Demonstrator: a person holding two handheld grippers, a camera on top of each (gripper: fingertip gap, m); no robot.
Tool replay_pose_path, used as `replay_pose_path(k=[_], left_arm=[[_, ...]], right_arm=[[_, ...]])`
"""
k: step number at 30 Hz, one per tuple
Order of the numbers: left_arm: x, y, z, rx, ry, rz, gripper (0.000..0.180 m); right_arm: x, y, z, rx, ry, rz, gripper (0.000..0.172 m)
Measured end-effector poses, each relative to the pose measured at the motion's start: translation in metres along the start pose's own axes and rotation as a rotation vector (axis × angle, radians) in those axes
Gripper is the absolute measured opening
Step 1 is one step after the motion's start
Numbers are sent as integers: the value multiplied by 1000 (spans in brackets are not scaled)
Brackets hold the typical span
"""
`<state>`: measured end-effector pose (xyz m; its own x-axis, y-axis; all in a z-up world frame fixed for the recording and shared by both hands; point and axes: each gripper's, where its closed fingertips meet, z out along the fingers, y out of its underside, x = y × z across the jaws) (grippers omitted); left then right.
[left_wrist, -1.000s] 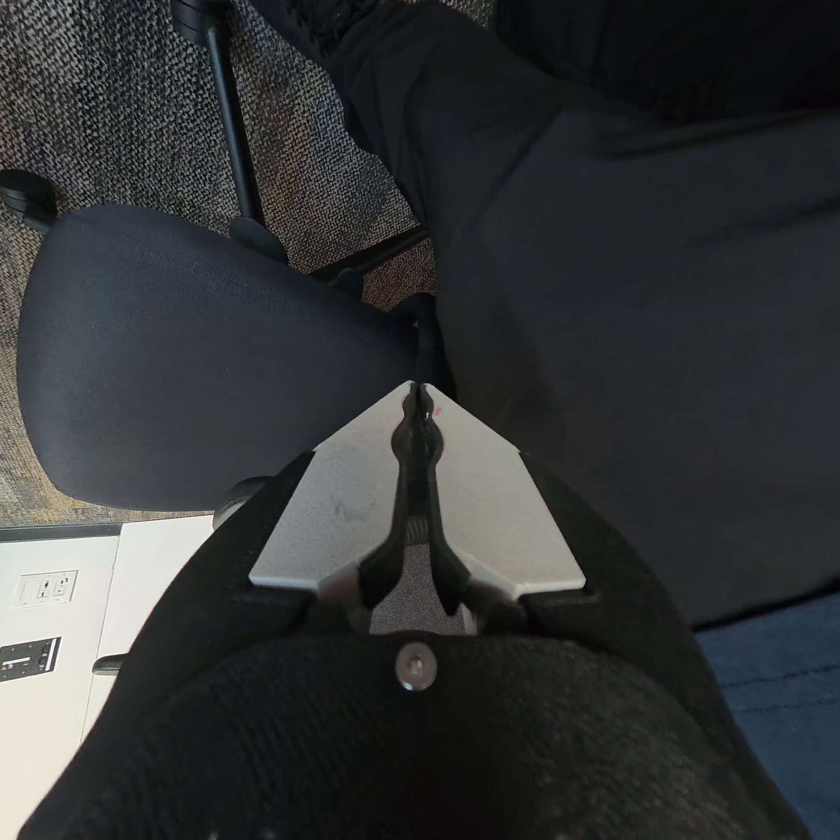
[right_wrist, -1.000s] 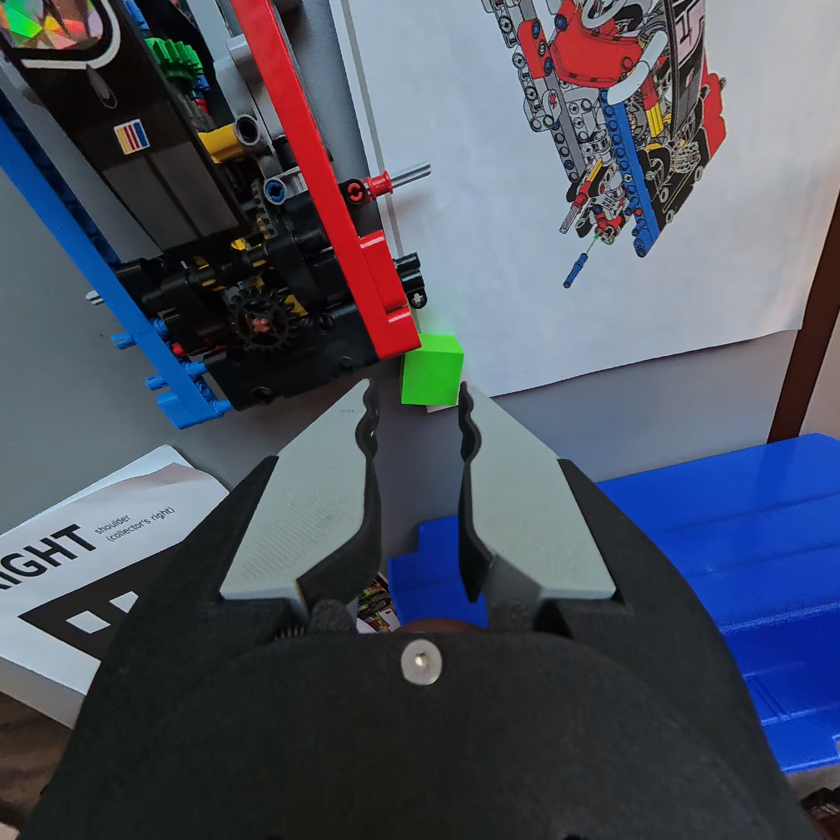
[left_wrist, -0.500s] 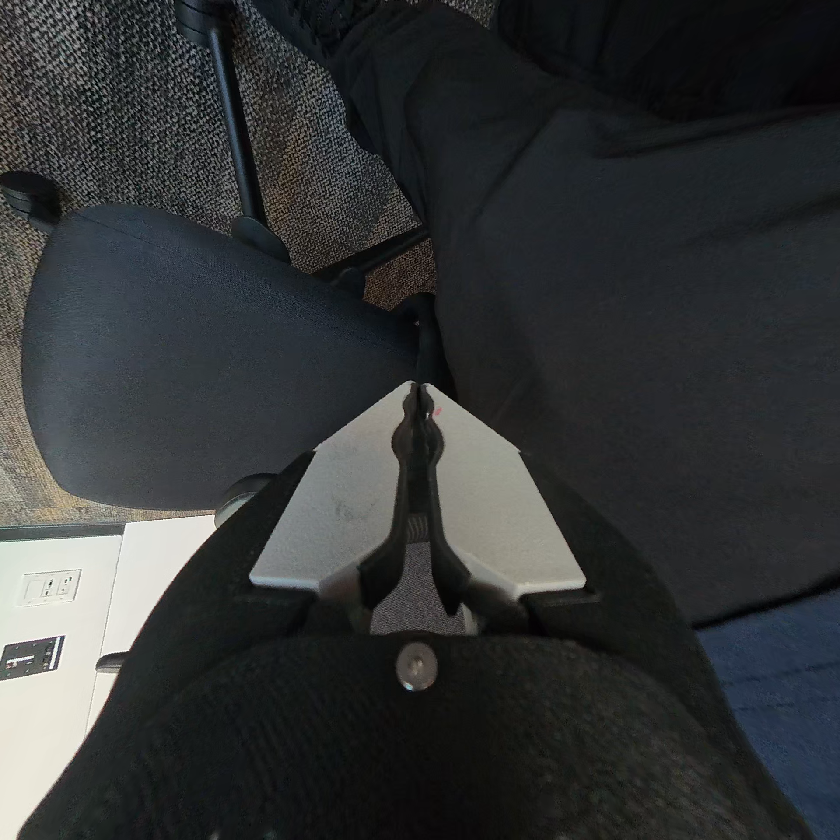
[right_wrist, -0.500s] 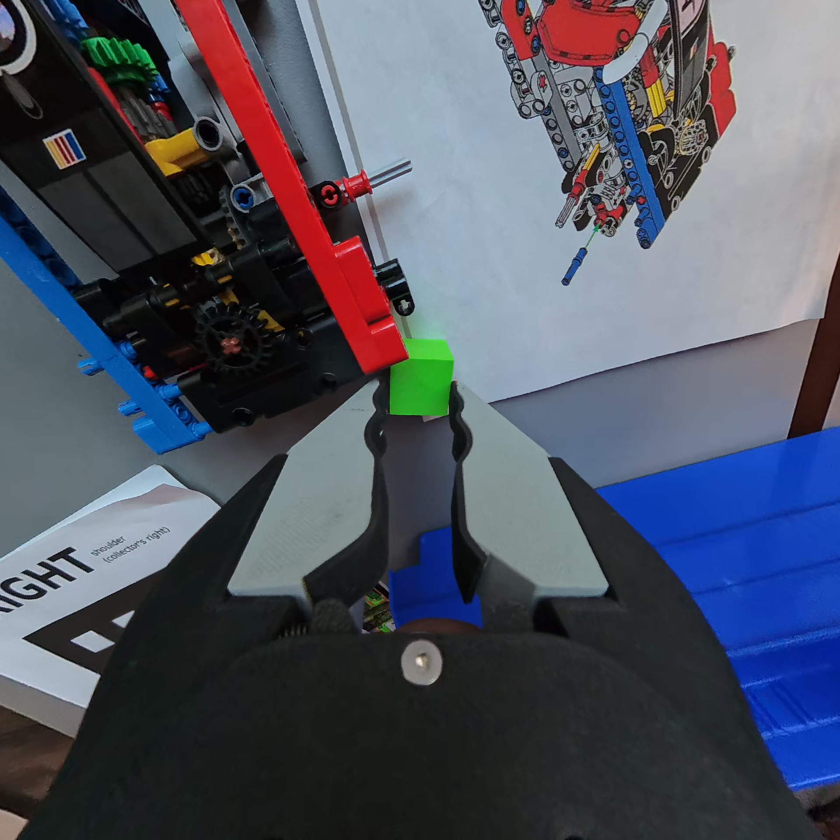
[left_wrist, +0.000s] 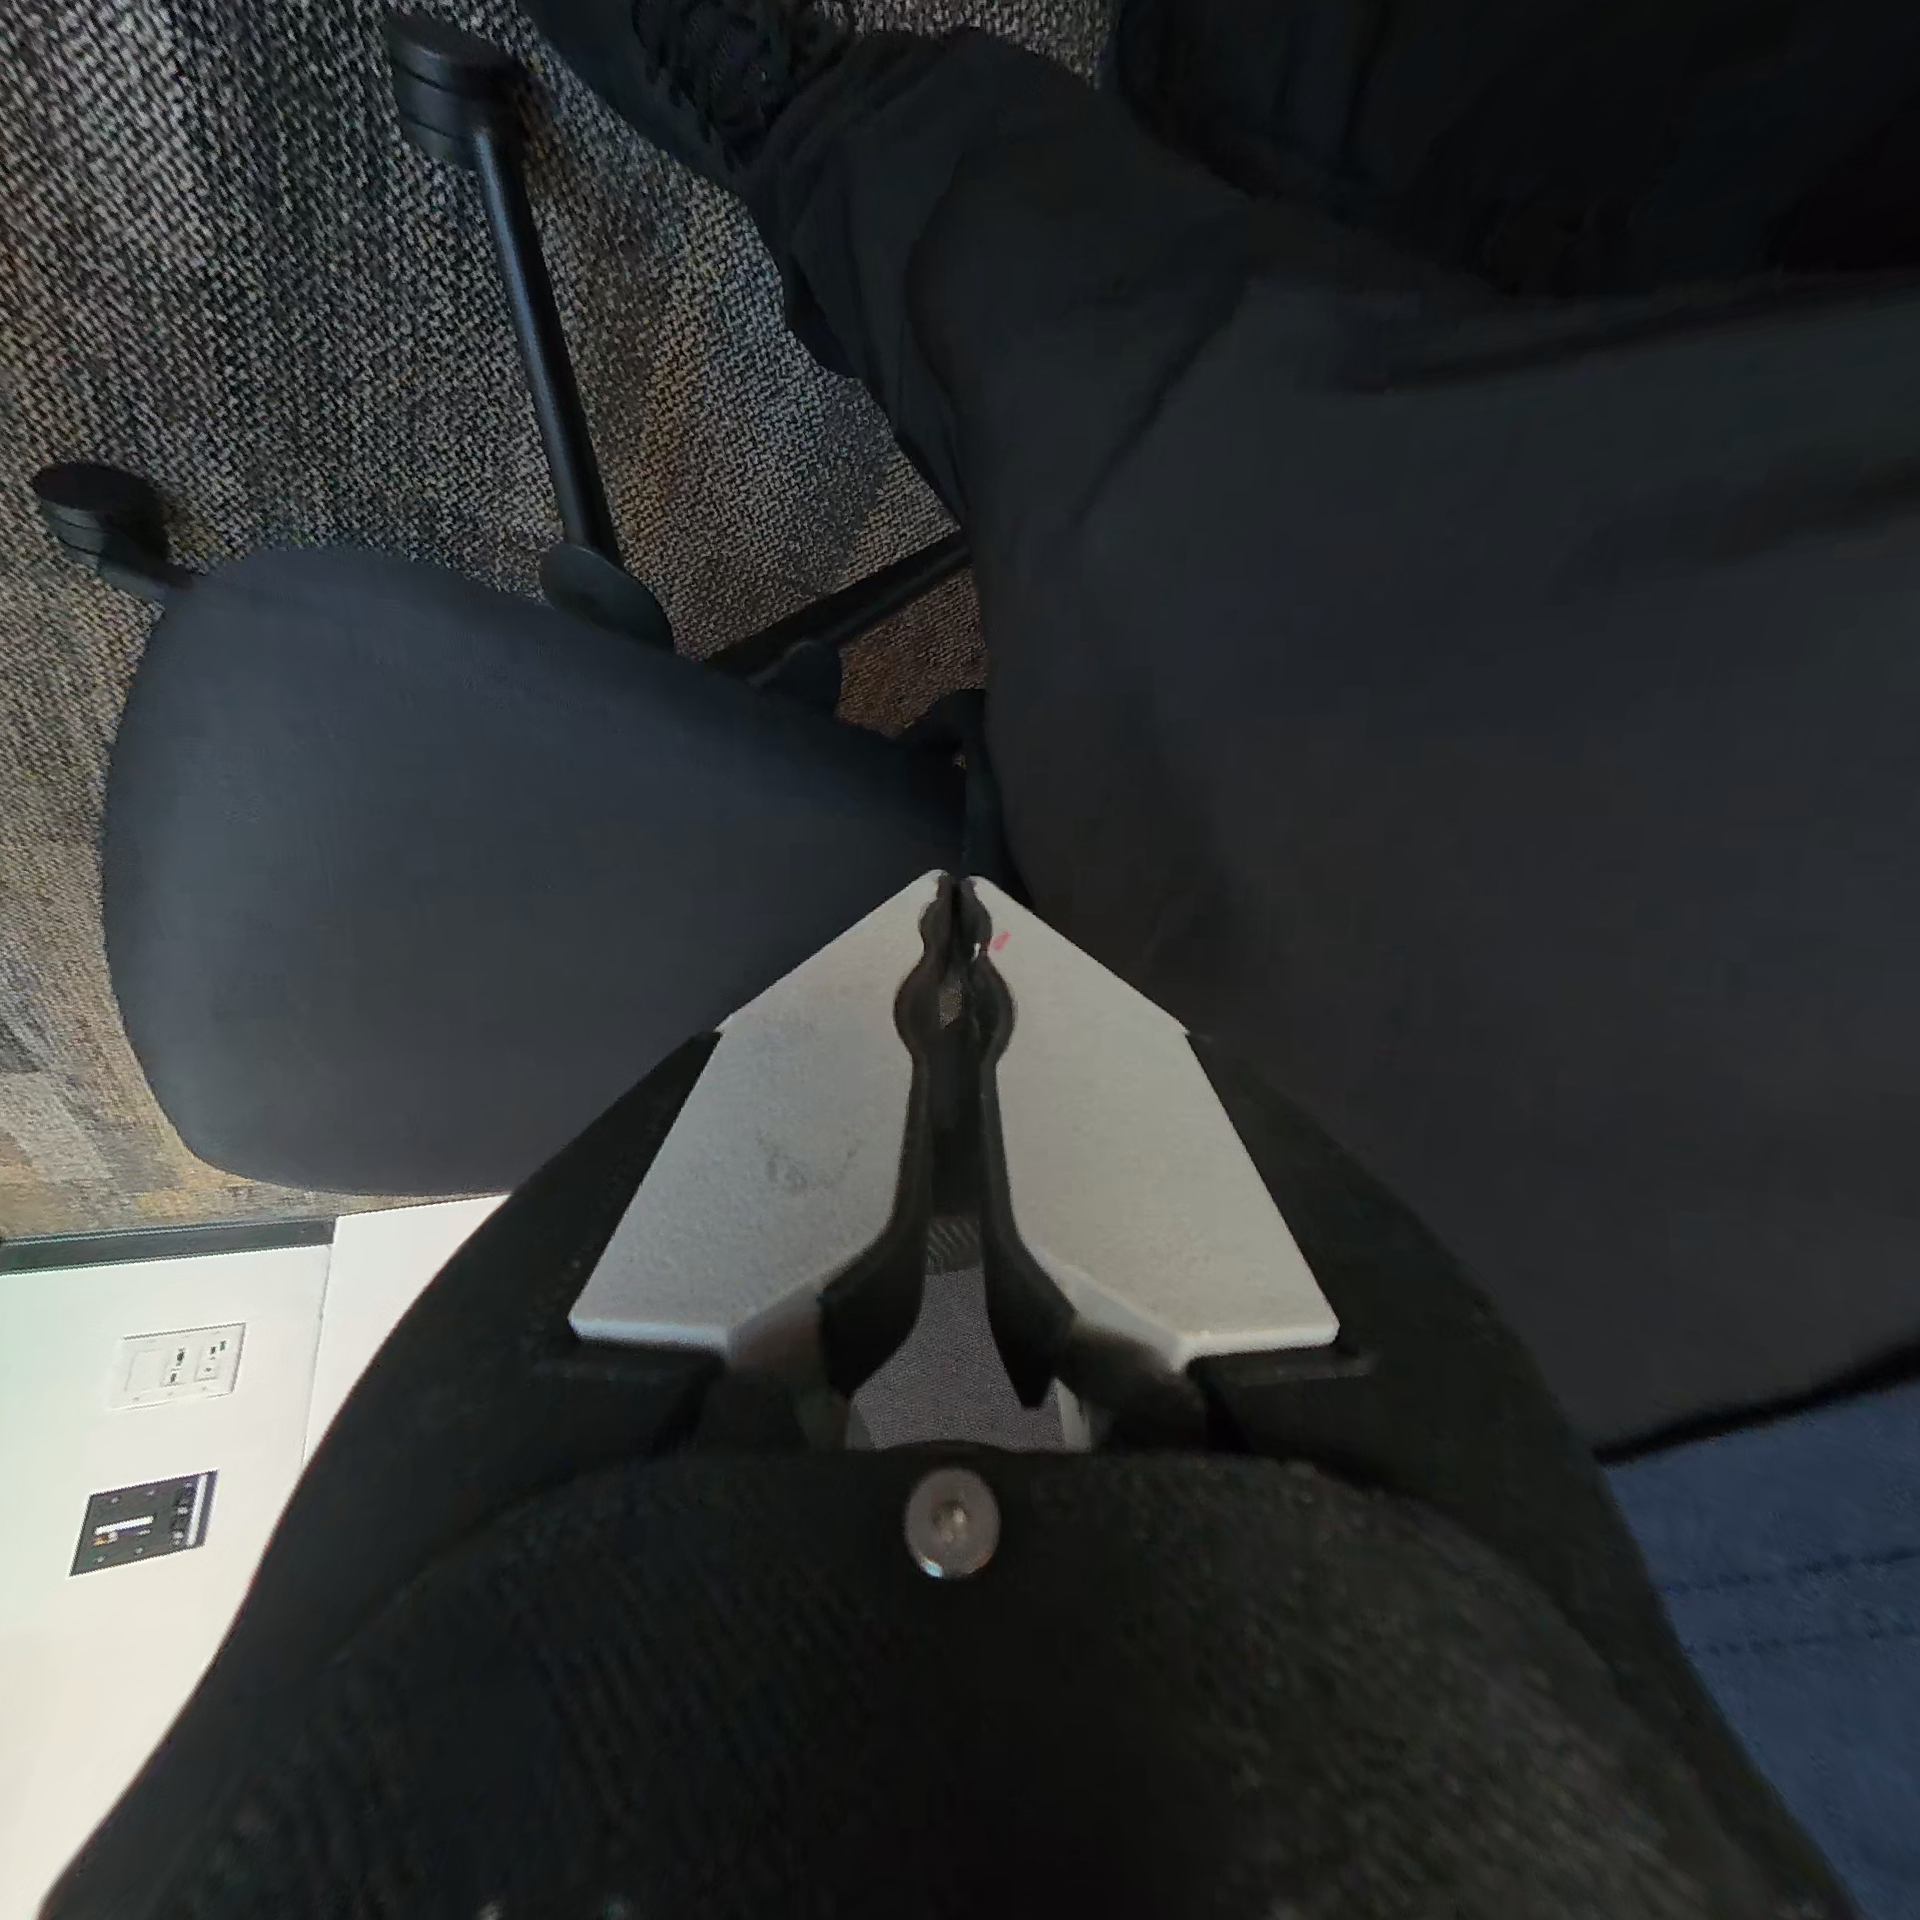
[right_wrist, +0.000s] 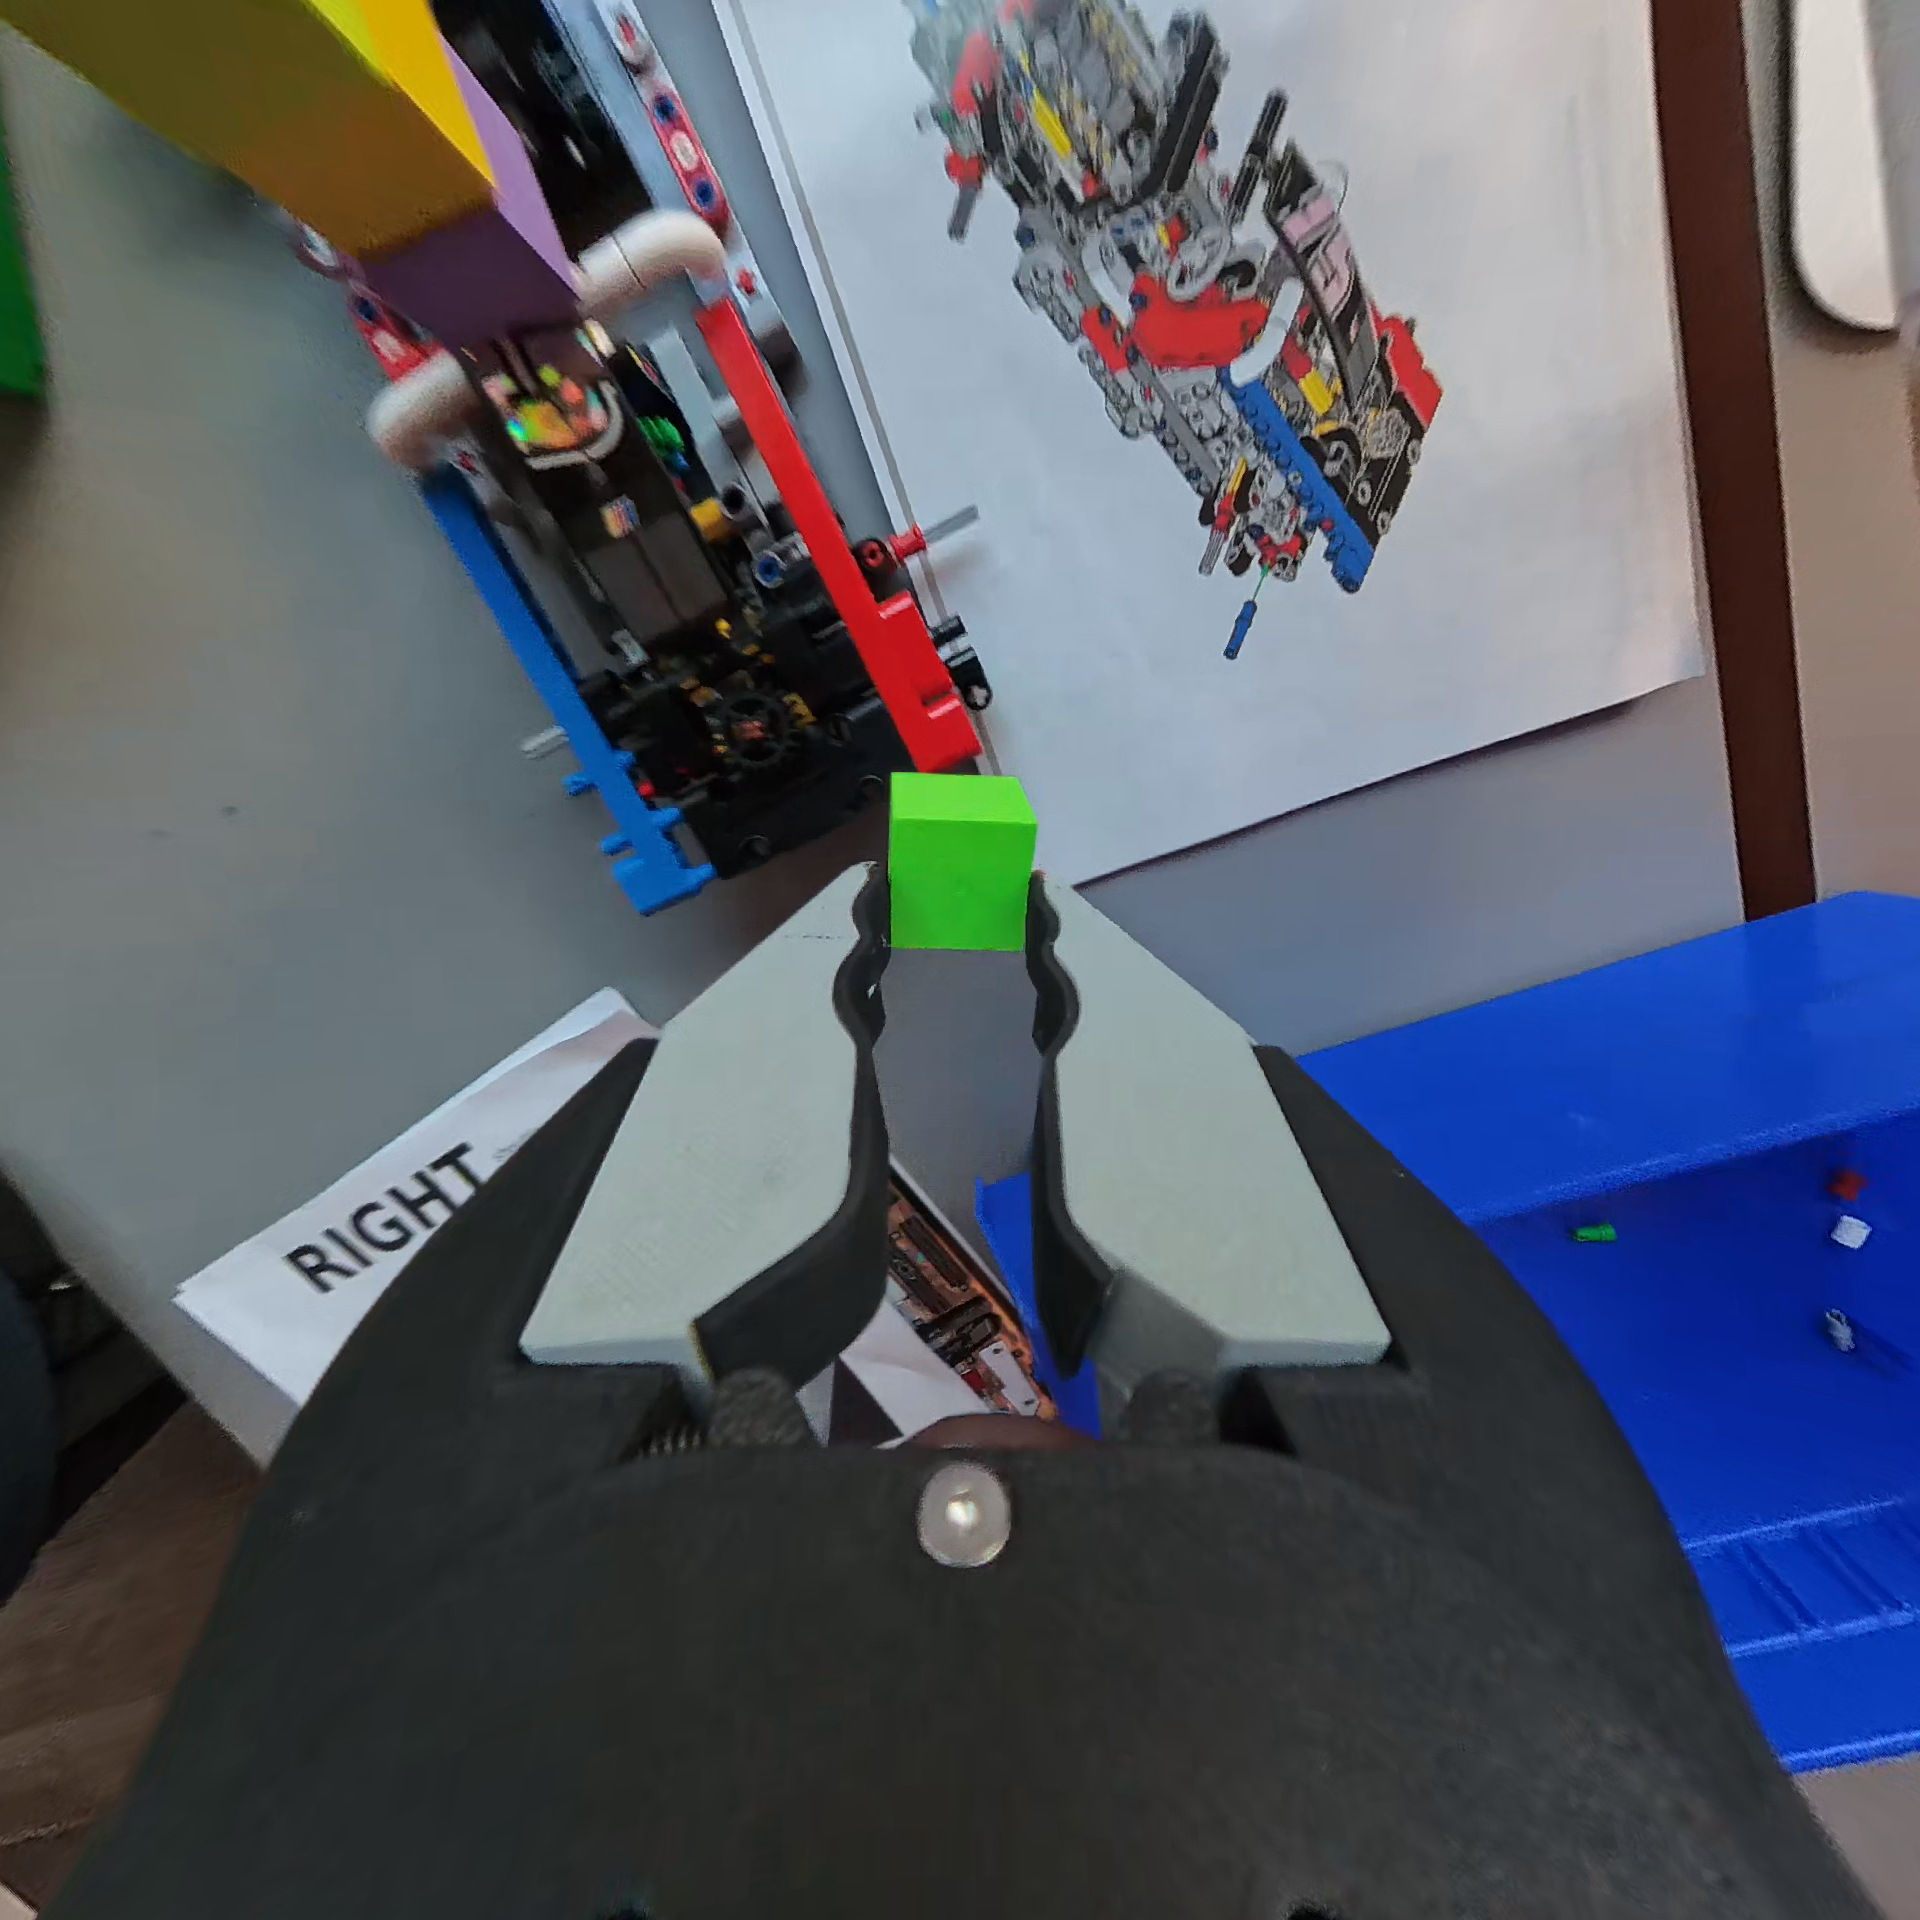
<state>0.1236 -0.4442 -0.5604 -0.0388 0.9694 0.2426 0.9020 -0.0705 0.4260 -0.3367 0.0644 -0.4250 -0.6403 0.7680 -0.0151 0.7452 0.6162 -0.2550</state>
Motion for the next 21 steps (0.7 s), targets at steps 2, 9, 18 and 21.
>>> replay_pose_path(k=[2,9,18,21], left_arm=[[-1,-5,-1,4,1,9,0],[-4,-13,1,24,18,16,0],[-5,-2,16,19,57,-19,0],[-5,1,20,21,68,-33,0]], right_arm=[[-6,-10,-16,20,-29,6,24],[-25,-54,-69,22,-43,-79,24],[-63,-106,-97,-45,-56,-214,24],[-72,-118,-94,-83,-64,-234,24]])
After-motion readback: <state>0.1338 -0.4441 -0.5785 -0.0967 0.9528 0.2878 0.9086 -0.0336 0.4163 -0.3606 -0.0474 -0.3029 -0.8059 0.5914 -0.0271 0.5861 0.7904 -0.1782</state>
